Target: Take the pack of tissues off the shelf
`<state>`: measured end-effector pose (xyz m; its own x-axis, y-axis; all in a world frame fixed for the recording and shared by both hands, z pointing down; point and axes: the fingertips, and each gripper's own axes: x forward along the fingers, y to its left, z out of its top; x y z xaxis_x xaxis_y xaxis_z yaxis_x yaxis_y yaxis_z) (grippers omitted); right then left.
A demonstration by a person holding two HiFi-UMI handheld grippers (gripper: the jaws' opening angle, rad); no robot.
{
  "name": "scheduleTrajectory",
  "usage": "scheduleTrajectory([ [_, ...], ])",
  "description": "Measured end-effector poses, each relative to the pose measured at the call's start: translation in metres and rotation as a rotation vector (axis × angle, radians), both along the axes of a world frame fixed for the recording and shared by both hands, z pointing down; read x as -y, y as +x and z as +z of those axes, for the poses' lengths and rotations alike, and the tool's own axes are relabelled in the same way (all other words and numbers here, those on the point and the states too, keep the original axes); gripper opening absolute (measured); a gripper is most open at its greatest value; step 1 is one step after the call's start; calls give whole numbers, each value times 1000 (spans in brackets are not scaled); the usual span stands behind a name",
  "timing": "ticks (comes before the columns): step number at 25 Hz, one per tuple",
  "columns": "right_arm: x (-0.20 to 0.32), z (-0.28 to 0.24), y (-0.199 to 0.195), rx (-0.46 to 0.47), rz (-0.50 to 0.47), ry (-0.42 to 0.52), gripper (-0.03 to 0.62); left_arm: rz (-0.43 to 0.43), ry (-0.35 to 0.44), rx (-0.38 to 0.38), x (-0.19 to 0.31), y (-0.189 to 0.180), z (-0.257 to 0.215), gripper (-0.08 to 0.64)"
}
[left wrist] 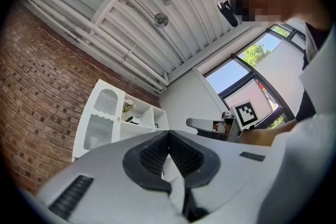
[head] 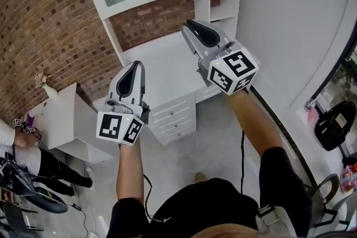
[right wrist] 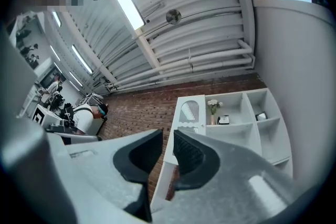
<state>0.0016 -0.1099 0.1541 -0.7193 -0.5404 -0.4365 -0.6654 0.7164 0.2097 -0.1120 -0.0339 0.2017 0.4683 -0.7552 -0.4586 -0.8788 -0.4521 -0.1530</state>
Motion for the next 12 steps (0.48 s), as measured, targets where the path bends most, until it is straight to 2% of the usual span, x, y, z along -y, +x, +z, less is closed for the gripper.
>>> scheduleTrajectory([
  [6,119,-35,12,10,9,-16,97,-24,17,-3,95,9,-19,-2],
  [12,225,-74,2,32,43,-71,189,-45,19,4,176,-8,-32,-2],
])
